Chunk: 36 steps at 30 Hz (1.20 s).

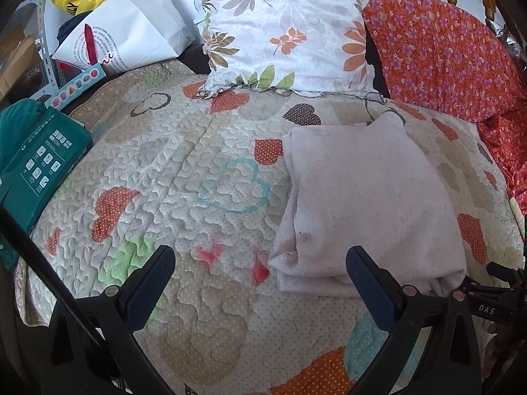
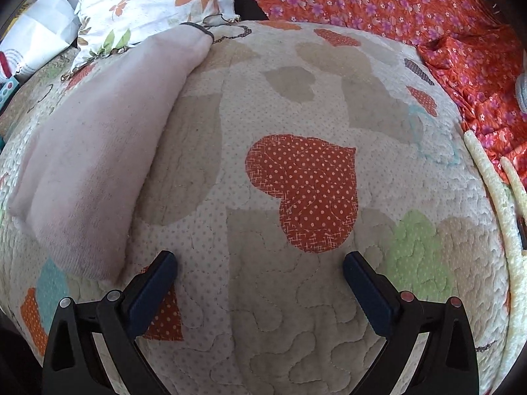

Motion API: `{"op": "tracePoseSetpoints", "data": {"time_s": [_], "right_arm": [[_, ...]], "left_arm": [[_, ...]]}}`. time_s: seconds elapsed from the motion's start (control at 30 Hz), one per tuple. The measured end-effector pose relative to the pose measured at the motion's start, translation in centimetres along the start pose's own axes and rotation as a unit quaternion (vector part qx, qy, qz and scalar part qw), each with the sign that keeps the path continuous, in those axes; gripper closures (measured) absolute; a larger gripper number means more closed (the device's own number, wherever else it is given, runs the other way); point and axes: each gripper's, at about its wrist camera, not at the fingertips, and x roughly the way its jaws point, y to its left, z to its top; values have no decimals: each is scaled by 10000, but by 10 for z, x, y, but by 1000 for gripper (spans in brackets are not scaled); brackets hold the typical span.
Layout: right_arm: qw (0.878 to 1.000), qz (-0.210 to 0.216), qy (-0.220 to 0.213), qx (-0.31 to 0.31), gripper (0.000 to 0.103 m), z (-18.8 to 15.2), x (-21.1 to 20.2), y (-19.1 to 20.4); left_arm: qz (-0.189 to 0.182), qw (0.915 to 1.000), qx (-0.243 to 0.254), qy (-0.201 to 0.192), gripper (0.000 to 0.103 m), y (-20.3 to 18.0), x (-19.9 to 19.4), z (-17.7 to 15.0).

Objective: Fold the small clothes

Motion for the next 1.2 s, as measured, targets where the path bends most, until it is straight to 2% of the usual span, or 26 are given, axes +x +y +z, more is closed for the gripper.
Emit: {"op": "tracePoseSetpoints", "data": {"time_s": [0.2,0.3,0.43,0.57,0.67,0.7,0.77,0.83,0.9,1.0,1.2], "right_arm": [[9992,100,377,73,0,8,4,-4],[9996,56,278,82,0,4,4,-3],[9998,7,-150,105,0,-5,2,0],[9999,-10,158,-4,0,4,5,2],[9997,18,221,-61,1,10,3,0],[9999,8,152,-22,4,10,-2,-1],[9999,-96,-75,18,21,10,-13,-2],[9990,-219,-389,21,26,10,-24,-3],[9978,-138,-633,136,27,11,-33,-4],[9965,111,-778,289,27,14,-41,-5],[9948,178,-971,257,27,19,-50,-2]], "left_arm": [[12,9998,-74,182,0,4,7,-2],[106,9998,-46,190,0,4,8,-3],[124,9997,-23,201,0,2,9,-4],[135,9997,-20,203,0,2,9,-3],[99,9997,-25,225,0,2,9,-4],[101,9997,-24,216,0,2,8,-4],[99,9998,-17,193,0,3,7,-5],[95,9998,-28,182,0,4,6,-5],[79,9998,-48,191,0,5,6,-5],[60,9997,-19,216,0,3,7,-6],[-10,9996,74,274,0,-5,7,-9]]}}
